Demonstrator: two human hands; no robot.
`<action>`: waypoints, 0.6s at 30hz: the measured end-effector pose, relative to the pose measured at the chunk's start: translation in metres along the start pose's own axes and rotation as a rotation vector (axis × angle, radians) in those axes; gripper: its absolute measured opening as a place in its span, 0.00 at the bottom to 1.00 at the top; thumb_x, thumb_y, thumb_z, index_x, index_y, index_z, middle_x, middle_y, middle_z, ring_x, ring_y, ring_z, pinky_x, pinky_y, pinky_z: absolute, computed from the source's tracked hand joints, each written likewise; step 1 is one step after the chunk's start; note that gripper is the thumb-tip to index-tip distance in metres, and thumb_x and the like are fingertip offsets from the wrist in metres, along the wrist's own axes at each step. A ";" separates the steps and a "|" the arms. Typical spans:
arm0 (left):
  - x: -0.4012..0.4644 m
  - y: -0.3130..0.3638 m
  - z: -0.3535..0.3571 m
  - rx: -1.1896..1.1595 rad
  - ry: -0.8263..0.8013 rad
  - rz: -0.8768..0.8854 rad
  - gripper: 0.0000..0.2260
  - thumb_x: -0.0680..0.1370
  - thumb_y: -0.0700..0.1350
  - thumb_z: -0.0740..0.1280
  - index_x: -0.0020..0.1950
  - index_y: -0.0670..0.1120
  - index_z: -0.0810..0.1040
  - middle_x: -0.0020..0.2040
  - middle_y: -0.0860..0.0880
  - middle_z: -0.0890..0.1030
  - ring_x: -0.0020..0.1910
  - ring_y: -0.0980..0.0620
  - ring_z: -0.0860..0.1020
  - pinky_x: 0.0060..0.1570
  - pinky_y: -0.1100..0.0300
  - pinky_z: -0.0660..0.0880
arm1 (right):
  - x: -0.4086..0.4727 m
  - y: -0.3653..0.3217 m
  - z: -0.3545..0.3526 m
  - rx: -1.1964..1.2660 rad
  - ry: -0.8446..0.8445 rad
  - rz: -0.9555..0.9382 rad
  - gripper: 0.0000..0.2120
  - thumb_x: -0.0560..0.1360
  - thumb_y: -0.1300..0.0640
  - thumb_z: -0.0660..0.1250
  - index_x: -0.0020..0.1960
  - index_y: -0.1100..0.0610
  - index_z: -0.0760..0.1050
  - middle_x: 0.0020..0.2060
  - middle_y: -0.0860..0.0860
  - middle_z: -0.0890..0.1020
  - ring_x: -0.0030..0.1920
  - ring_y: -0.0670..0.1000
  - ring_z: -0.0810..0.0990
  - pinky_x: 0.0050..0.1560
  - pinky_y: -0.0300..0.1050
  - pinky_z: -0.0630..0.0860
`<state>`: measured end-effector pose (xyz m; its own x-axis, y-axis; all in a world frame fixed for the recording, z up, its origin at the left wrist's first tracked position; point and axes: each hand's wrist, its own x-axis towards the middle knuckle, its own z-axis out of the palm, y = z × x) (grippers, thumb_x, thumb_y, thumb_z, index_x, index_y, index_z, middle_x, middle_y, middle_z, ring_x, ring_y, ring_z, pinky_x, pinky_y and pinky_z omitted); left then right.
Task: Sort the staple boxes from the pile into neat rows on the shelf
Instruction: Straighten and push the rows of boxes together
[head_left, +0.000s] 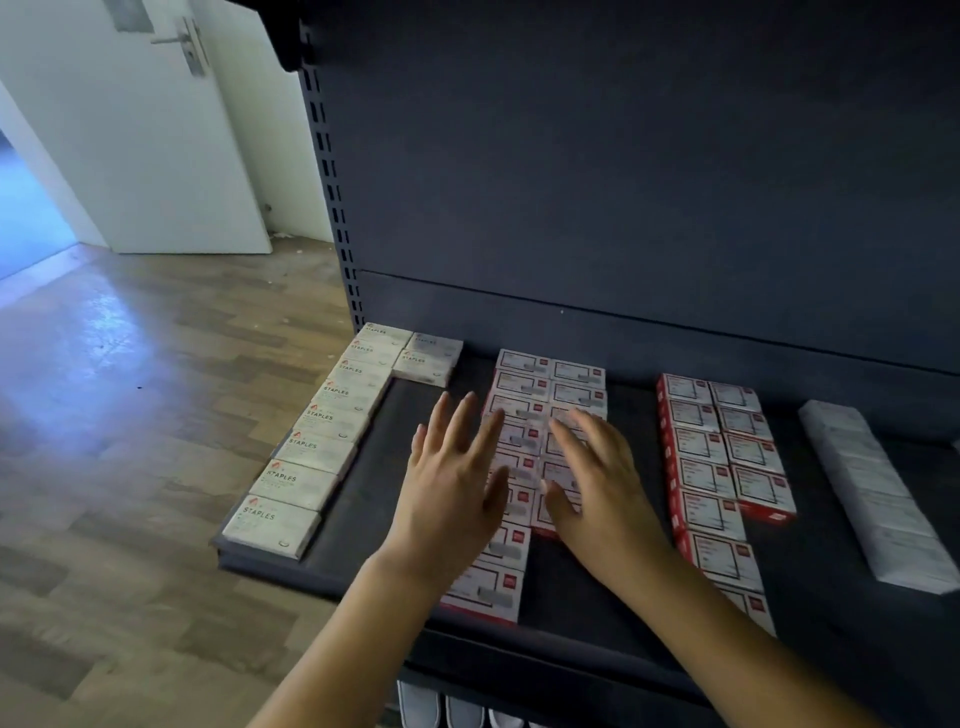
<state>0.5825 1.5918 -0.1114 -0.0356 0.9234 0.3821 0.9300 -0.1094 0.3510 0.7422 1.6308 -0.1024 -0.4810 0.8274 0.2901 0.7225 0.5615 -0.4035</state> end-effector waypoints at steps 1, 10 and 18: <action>-0.002 0.009 0.001 -0.019 -0.006 0.003 0.25 0.75 0.47 0.64 0.71 0.42 0.68 0.70 0.38 0.68 0.71 0.35 0.62 0.62 0.38 0.65 | -0.007 0.007 -0.004 0.011 0.017 0.004 0.29 0.75 0.58 0.66 0.73 0.58 0.60 0.72 0.52 0.59 0.73 0.50 0.51 0.71 0.44 0.51; -0.018 0.085 0.038 -0.045 -0.028 0.058 0.25 0.72 0.47 0.65 0.69 0.41 0.70 0.67 0.36 0.71 0.67 0.32 0.67 0.58 0.41 0.68 | -0.070 0.075 -0.044 0.059 0.135 0.027 0.28 0.70 0.64 0.72 0.68 0.62 0.68 0.67 0.58 0.69 0.68 0.48 0.59 0.66 0.49 0.60; -0.015 0.186 0.066 -0.195 -0.171 0.061 0.28 0.78 0.46 0.64 0.76 0.47 0.58 0.76 0.45 0.56 0.76 0.43 0.49 0.71 0.48 0.55 | -0.128 0.144 -0.086 0.076 0.150 0.127 0.26 0.71 0.62 0.70 0.68 0.62 0.69 0.67 0.58 0.69 0.67 0.56 0.66 0.64 0.47 0.63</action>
<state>0.7803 1.5823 -0.1086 0.0956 0.9599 0.2636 0.8397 -0.2200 0.4966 0.9504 1.6040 -0.1233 -0.3049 0.8834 0.3559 0.7307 0.4566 -0.5075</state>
